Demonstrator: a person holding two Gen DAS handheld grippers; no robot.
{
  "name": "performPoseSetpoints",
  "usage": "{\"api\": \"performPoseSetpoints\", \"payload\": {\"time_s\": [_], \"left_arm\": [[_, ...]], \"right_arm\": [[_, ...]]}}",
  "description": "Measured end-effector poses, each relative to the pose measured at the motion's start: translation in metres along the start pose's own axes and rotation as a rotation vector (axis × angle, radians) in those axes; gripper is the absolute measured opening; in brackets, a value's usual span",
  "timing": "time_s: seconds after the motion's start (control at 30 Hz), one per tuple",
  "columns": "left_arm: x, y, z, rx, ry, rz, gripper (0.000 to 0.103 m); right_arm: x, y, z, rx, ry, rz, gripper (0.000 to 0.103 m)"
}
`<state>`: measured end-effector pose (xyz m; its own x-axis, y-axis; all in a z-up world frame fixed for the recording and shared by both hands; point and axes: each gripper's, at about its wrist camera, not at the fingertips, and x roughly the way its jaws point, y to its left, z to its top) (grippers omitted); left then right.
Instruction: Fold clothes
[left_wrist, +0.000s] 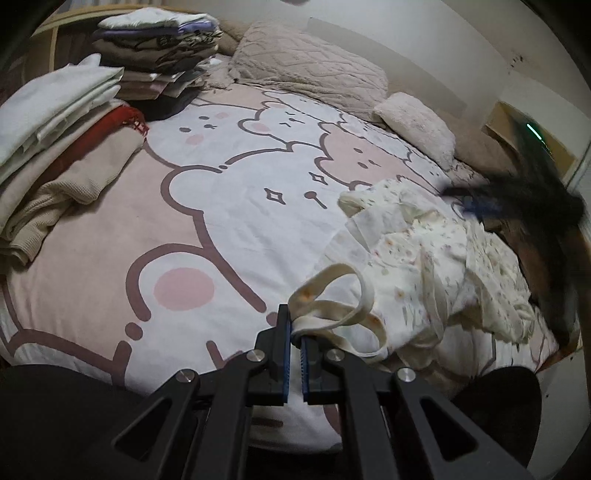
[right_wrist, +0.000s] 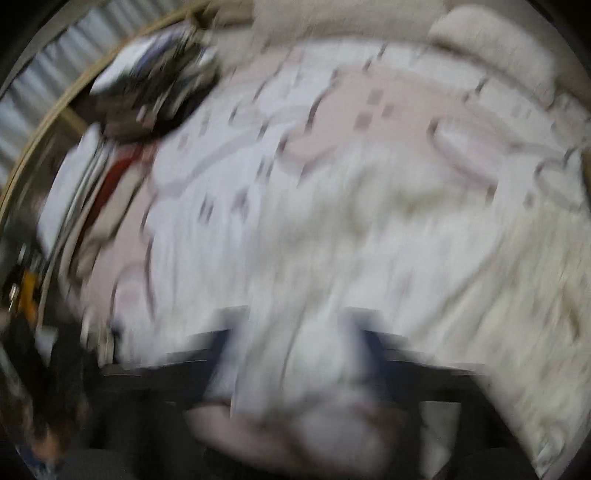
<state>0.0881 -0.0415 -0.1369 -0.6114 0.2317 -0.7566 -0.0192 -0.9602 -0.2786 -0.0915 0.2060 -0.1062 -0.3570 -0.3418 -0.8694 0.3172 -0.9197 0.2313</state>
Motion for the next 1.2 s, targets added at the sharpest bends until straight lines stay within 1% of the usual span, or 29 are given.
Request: {"api": "performPoseSetpoints", "payload": {"time_s": [0.03,0.07,0.1,0.13,0.23,0.27,0.37,0.4,0.43,0.47,0.5,0.53,0.57,0.6,0.63,0.7,0.77,0.83,0.87,0.9,0.97,1.0,1.03,1.1,1.17,1.2], "left_arm": [[-0.001,-0.002,-0.001,0.011,0.001,0.001,0.005],[-0.001,-0.003,-0.003,0.015,0.004,0.000,0.005],[0.000,-0.004,-0.003,0.020,0.006,-0.001,0.005],[0.000,-0.005,-0.004,0.025,0.007,-0.001,0.005],[0.002,-0.008,-0.004,0.039,0.013,-0.001,0.005],[0.002,-0.008,-0.004,0.040,0.014,-0.001,0.005],[0.003,-0.008,-0.002,0.036,0.014,-0.003,0.005],[0.003,-0.007,0.000,0.035,0.011,-0.001,0.005],[0.003,-0.006,0.002,0.036,0.006,0.005,0.005],[0.003,-0.006,0.004,0.037,0.001,0.011,0.005],[0.004,-0.005,0.008,0.038,-0.005,0.018,0.005],[0.004,-0.005,0.013,0.037,-0.014,0.022,0.005],[0.002,-0.008,0.022,0.041,-0.039,0.013,0.005],[-0.001,-0.010,0.031,0.044,-0.063,0.003,0.005],[-0.004,-0.014,0.040,0.050,-0.090,-0.006,0.005],[-0.019,-0.029,0.057,0.103,-0.176,-0.035,0.005],[-0.034,-0.045,0.062,0.165,-0.234,-0.075,0.005],[-0.036,-0.055,0.058,0.211,-0.228,-0.104,0.005],[-0.030,-0.062,0.049,0.236,-0.190,-0.115,0.005],[-0.020,-0.067,0.039,0.252,-0.138,-0.111,0.005],[0.003,-0.076,0.021,0.270,-0.026,-0.102,0.005],[0.011,-0.080,0.012,0.269,0.016,-0.108,0.005],[0.018,-0.084,0.003,0.271,0.054,-0.112,0.005],[0.025,-0.093,-0.011,0.305,0.082,-0.085,0.005],[0.025,-0.094,-0.016,0.312,0.086,-0.066,0.005],[0.024,-0.094,-0.017,0.309,0.087,-0.060,0.005]], "right_arm": [[0.005,0.002,0.014,-0.028,-0.022,-0.013,0.088],[0.014,0.009,0.029,-0.063,-0.028,-0.052,0.088],[0.025,0.016,0.045,-0.100,-0.029,-0.095,0.085],[0.037,0.022,0.055,-0.137,-0.009,-0.116,0.082],[0.072,0.041,0.078,-0.239,0.063,-0.153,0.082],[0.090,0.051,0.085,-0.280,0.101,-0.166,0.082],[0.134,0.060,0.071,-0.356,0.277,-0.176,0.082],[0.144,0.059,0.065,-0.376,0.313,-0.209,0.081],[0.153,0.057,0.060,-0.394,0.344,-0.249,0.062],[0.155,0.054,0.055,-0.414,0.345,-0.243,0.058],[0.151,0.051,0.055,-0.408,0.326,-0.235,0.045],[0.144,0.047,0.057,-0.387,0.301,-0.246,0.011],[0.130,0.036,0.064,-0.332,0.262,-0.262,0.005],[0.114,0.028,0.070,-0.289,0.214,-0.265,0.005],[0.090,0.019,0.075,-0.257,0.146,-0.268,0.005],[0.032,0.002,0.081,-0.201,0.008,-0.262,0.005],[-0.026,-0.007,0.077,-0.156,-0.112,-0.244,0.005],[-0.088,-0.014,0.052,-0.124,-0.240,-0.242,0.005],[-0.119,-0.017,0.039,-0.108,-0.305,-0.241,0.005],[-0.135,-0.020,0.023,-0.093,-0.334,-0.256,0.005],[-0.131,-0.046,-0.032,-0.022,-0.258,-0.319,0.005],[-0.115,-0.061,-0.057,0.016,-0.184,-0.346,0.006],[-0.096,-0.076,-0.080,0.054,-0.103,-0.370,0.010],[-0.059,-0.115,-0.138,0.184,0.055,-0.416,0.017],[-0.057,-0.137,-0.170,0.291,0.052,-0.408,0.029],[-0.064,-0.143,-0.180,0.339,0.021,-0.394,0.048]]}}
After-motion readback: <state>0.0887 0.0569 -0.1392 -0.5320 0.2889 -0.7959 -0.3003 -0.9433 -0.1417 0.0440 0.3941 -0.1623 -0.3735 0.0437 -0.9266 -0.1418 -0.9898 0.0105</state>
